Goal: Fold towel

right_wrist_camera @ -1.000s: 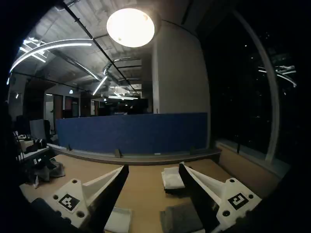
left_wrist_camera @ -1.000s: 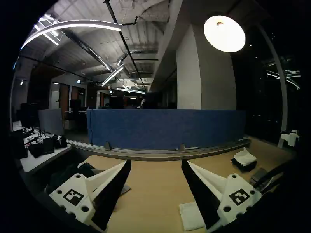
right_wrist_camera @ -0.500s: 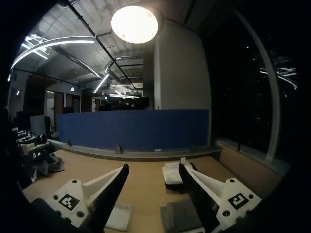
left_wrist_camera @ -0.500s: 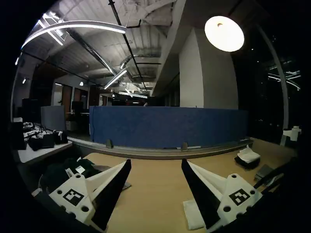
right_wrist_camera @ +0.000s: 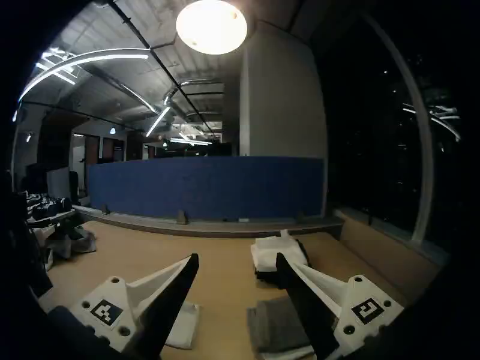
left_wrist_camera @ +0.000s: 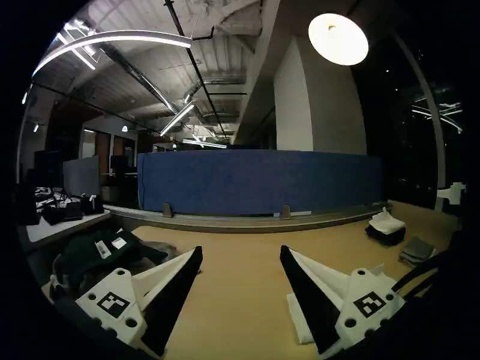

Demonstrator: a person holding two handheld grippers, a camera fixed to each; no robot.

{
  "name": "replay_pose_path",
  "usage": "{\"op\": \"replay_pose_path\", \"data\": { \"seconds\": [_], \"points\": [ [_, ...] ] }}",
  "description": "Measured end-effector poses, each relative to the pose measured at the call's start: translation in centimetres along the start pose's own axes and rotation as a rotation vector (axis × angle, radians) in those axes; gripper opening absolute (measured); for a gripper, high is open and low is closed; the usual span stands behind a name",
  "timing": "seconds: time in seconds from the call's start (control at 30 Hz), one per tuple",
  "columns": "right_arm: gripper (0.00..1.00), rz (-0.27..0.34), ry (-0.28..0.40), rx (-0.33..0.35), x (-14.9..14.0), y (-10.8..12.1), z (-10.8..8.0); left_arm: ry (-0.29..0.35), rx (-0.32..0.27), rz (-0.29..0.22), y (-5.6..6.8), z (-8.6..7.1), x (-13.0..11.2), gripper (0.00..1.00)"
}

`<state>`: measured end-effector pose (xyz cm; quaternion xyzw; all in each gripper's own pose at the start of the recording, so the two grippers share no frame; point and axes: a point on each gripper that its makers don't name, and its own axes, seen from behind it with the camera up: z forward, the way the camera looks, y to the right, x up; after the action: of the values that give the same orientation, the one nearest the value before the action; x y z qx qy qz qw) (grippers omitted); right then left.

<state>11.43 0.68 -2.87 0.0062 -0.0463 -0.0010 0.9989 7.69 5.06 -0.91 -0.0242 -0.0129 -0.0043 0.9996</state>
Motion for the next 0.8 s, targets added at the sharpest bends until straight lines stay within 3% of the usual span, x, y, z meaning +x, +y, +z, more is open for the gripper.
{"op": "replay_pose_path", "data": {
  "seconds": [0.27,0.4,0.8],
  "points": [
    [1.00,-0.017,-0.007,0.012,-1.6,-0.7,1.2,0.013,0.023,0.008,-0.6,0.0,-2.6,0.96],
    [1.00,-0.015,-0.010,0.027,-1.2,-1.5,1.7,0.008,0.012,0.021,-0.2,-0.2,-2.8,0.96],
    [1.00,-0.005,-0.021,0.057,0.3,-2.2,2.4,0.019,-0.010,0.058,0.3,0.6,1.9,0.96]
  ]
}}
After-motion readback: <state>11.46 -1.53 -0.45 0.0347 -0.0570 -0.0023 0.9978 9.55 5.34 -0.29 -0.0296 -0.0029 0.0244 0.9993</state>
